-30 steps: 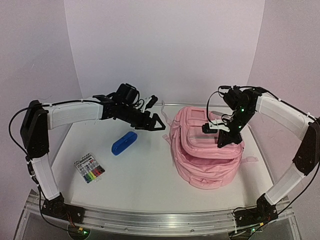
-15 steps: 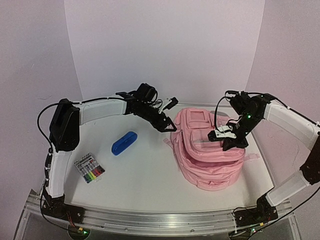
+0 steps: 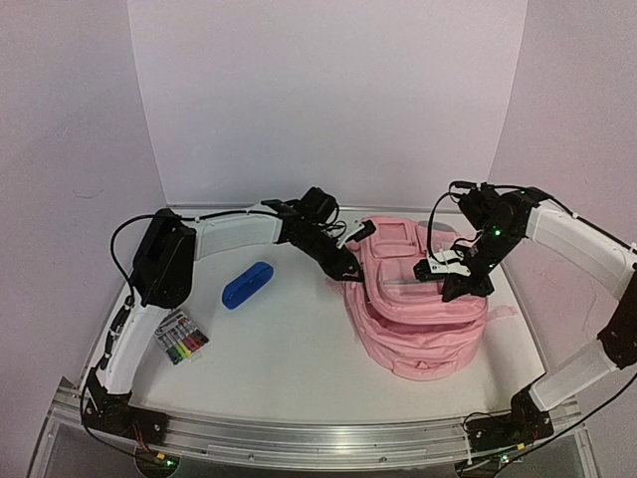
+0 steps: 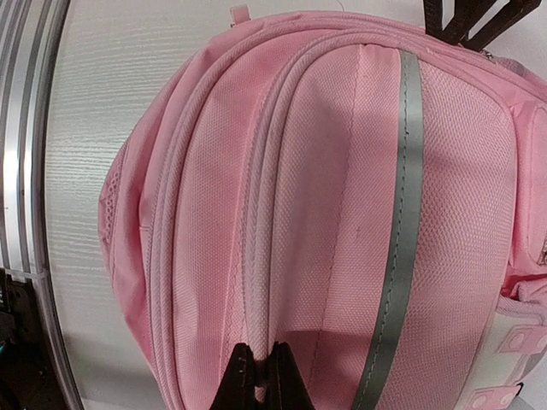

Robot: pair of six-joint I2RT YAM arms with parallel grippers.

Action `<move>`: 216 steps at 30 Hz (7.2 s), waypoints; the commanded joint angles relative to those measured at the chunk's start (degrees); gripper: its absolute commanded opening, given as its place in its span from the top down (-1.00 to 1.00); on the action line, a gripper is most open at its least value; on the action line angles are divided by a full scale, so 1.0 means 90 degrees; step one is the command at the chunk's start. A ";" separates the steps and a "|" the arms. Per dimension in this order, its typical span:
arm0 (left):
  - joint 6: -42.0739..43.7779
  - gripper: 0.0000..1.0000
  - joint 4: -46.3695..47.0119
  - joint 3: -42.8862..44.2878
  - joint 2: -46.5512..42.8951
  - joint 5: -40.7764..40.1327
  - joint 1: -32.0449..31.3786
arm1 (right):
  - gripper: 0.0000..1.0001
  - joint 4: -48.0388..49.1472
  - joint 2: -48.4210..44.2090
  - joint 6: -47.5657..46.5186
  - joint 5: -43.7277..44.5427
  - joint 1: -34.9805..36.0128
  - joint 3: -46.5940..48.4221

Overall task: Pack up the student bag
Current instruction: Zip the student bag at the center of the board.

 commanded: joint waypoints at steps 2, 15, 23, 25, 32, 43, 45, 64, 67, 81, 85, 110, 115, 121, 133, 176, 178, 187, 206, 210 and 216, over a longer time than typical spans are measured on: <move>-0.0070 0.41 0.0056 0.0058 -0.0446 -0.0074 -0.0159 | 1.00 -0.0332 -0.0107 -0.0203 -0.0473 0.0025 -0.0092; -0.0353 0.67 0.0201 -0.0692 -0.1274 -0.0575 -0.0205 | 1.00 -0.0156 -0.0013 -0.0300 -0.0337 -0.0004 -0.0323; -0.0034 0.28 -0.0051 -0.0500 -0.1017 -0.0511 -0.0101 | 1.00 -0.0137 0.0053 -0.0475 -0.0356 -0.0022 -0.0235; -0.0008 0.05 -0.0062 -0.0421 -0.0876 -0.0390 -0.0023 | 1.00 -0.0138 0.0018 -0.0525 -0.0378 -0.0023 -0.0278; 0.0118 -0.20 0.0047 -0.0240 -0.0581 -0.0058 0.0161 | 1.00 -0.0127 -0.0238 -0.0719 -0.0274 -0.0026 -0.0652; -0.0773 -0.05 0.0595 0.0160 0.0126 0.0952 0.0136 | 1.00 -0.0103 -0.0312 -0.0696 -0.0292 -0.0024 -0.0812; -0.0851 0.11 0.0592 0.0237 0.0167 0.1033 0.0136 | 1.00 -0.0092 -0.0325 -0.0689 -0.0288 -0.0025 -0.0821; -0.1033 0.49 0.0473 -0.0630 -0.0853 0.0756 -0.0001 | 1.00 0.0009 -0.0243 -0.0674 -0.0338 -0.0024 -0.0782; -0.1030 0.45 0.0473 -0.0632 -0.0872 0.0748 -0.0005 | 1.00 0.0007 -0.0221 -0.0665 -0.0346 -0.0024 -0.0765; -0.0915 0.85 -0.0008 -0.0749 -0.1068 0.0815 0.0000 | 1.00 0.0020 -0.0233 -0.0649 -0.0317 -0.0036 -0.0790; -0.0893 0.93 -0.0059 -0.0877 -0.1190 0.0717 0.0000 | 1.00 0.0017 -0.0217 -0.0639 -0.0330 -0.0032 -0.0802; -0.0838 0.64 -0.0231 -0.0708 -0.0924 0.0520 -0.0028 | 1.00 0.0028 -0.0327 -0.0520 -0.0369 -0.0040 -0.0810; -0.0895 0.67 -0.0167 -0.0570 -0.0764 0.0552 -0.0042 | 1.00 0.0029 -0.0349 -0.0501 -0.0354 -0.0040 -0.0821; -0.0919 0.48 -0.0154 -0.0578 -0.0707 0.0513 -0.0049 | 1.00 0.0028 -0.0361 -0.0500 -0.0348 -0.0038 -0.0832; -0.0900 0.69 -0.0309 -0.0655 -0.0701 0.0303 -0.0075 | 1.00 0.0041 -0.0345 -0.0469 -0.0347 -0.0038 -0.0826; -0.3994 0.99 0.2646 -0.3852 -0.2249 0.0315 -0.0840 | 1.00 0.2673 0.1259 0.4455 -0.0414 -0.0281 0.0031; -0.3967 0.99 0.2691 -0.3896 -0.2281 0.0199 -0.0843 | 1.00 0.2692 0.1193 0.4519 -0.0468 -0.0279 -0.0047; -0.3755 0.95 0.2735 -0.3964 -0.2352 0.0001 -0.0905 | 1.00 0.2821 0.1317 0.5000 -0.0618 -0.0281 -0.0014; -0.3444 -0.05 0.3002 -0.6161 -0.4403 -0.3586 -0.1088 | 1.00 0.2848 0.1228 0.5284 -0.0914 -0.0273 -0.0037; -0.2656 -0.06 0.2041 -0.5325 -0.4071 -0.4427 -0.1332 | 1.00 0.2798 0.0968 0.5280 -0.1071 -0.0257 -0.0328; -0.1821 -0.04 0.0989 -0.3903 -0.2957 -0.5104 -0.1348 | 1.00 0.2654 0.0656 0.5095 -0.1104 -0.0231 -0.0593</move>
